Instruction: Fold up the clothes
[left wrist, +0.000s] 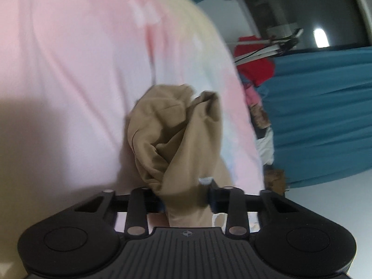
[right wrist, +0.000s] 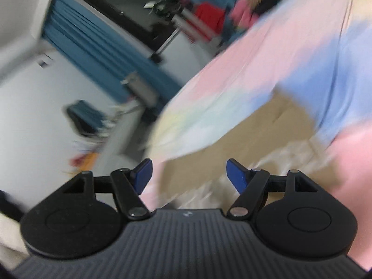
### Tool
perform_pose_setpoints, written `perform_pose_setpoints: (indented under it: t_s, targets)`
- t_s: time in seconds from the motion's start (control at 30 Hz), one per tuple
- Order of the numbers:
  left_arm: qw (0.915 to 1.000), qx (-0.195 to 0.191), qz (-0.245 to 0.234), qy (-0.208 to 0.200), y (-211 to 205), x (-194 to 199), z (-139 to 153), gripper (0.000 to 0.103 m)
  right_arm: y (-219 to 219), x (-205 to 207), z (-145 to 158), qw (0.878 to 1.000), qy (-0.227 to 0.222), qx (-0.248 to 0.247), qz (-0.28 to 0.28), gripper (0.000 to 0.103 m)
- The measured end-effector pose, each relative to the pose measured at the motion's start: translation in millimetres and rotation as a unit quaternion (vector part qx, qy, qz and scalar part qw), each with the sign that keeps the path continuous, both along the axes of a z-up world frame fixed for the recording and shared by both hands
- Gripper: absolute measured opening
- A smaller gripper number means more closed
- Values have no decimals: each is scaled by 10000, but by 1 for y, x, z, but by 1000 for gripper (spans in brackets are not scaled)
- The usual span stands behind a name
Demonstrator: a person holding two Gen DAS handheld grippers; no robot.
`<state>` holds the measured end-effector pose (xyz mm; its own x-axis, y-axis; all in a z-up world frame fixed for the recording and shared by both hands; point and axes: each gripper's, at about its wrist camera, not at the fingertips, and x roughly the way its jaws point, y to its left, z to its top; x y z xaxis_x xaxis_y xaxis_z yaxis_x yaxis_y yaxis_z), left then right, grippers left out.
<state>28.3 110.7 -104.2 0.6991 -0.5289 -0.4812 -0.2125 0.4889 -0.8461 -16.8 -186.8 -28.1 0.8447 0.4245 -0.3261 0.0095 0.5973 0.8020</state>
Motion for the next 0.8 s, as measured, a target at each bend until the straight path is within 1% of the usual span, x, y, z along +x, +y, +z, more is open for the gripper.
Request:
perform_pose_setpoints:
  t_s: [0.03,0.07,0.13,0.23,0.3,0.4,0.5,0.53,0.63,0.7,0.8]
  targets:
    - [9999,-18,13,-100,0,-2,3,25,4,0,-7,9992,145,346,168,85]
    - [9998,-15,16,-177,0,-3,5,24,8,1,-15,9972,313,618,283,92]
    - [9996,-20,9,-266,1,-5,8,22,14,2,-33,9896,710,1153,479,95]
    - [9993,-40,1,-359,-2,-6,10,20,21,11,-56,9754,1184,1690,779,95]
    - [9991,-81,5,-418,-3,-6,10,18,19,14,-68,9671,1318,2055,709,95]
    - [9983,-174,24,-560,-2,-6,11,18,6,16,-80,9558,1420,2545,381,96]
    - [9976,-116,-9,-689,-4,-9,15,18,-3,15,-88,9430,1568,2930,188,96]
    - [9973,-119,-21,-723,-4,-10,16,18,-4,14,-89,9410,1619,2968,129,96]
    - [9968,-125,-31,-793,-4,-12,18,17,-7,12,-88,9413,1659,2940,-17,96]
    - [9965,-178,0,-813,-2,-13,19,17,-13,11,-90,9396,1659,2986,-229,95]
    - [9962,-284,82,-823,3,-12,18,17,-24,5,-98,9297,1559,3262,-699,94]
